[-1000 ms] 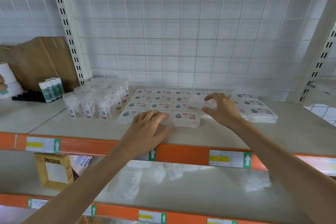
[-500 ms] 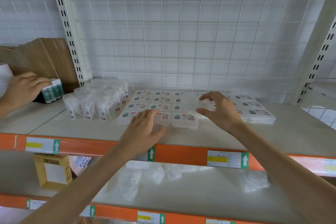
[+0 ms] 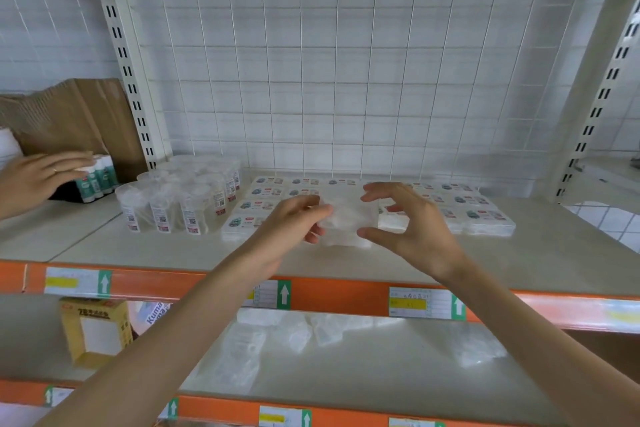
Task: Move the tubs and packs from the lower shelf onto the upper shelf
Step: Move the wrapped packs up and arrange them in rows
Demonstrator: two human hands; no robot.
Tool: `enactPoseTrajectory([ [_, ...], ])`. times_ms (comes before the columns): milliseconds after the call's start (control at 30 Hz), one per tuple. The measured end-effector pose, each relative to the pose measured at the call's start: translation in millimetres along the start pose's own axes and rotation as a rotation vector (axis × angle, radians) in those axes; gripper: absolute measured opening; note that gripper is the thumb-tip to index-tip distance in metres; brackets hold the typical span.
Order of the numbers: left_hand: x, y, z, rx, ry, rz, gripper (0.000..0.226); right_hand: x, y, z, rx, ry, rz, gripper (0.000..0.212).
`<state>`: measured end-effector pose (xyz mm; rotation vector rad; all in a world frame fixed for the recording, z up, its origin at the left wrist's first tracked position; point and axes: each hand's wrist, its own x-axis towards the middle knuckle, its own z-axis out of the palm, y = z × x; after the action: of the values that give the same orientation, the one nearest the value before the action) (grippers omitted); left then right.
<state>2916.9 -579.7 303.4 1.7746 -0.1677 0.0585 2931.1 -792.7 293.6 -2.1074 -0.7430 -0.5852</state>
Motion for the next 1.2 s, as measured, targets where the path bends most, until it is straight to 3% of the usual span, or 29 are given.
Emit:
enactPoseTrajectory([
  [133,-2,-2,4,-0.167,-0.014,-0.035,0.017,-4,-5,-1,0.245,0.017,0.266,0.079],
  [267,-5,-4,7,-0.163,-0.011,0.020,0.023,-1,-9,-2,0.549,0.052,0.544,0.074],
  [367,-7,-4,9,-0.117,-0.008,0.066,0.028,-2,-11,-3,0.554,0.047,0.499,0.031],
  [433,-7,-3,8,-0.114,-0.014,0.046,0.026,-3,-11,-4,0.568,0.058,0.463,0.018],
  [500,-6,0,6,-0.125,-0.023,-0.035,0.027,-4,-12,-5,0.583,0.049,0.420,0.019],
  [667,-1,5,-2,-0.165,-0.040,-0.246,0.062,-9,-12,-1,0.599,0.053,0.262,0.030],
  [733,-2,6,-3,-0.218,-0.075,-0.277,0.062,-11,-12,0,0.521,0.025,0.218,0.033],
  [900,-7,5,2,-0.293,-0.078,-0.197,0.024,-12,-11,-2,0.390,-0.029,0.192,0.041],
  [1067,-7,-1,-2,-0.333,-0.036,-0.082,0.036,-16,-12,-5,0.420,-0.094,0.261,0.060],
  [1200,-8,0,-4,-0.212,-0.067,0.010,0.037,-10,-13,-5,0.534,-0.024,0.426,0.035],
])
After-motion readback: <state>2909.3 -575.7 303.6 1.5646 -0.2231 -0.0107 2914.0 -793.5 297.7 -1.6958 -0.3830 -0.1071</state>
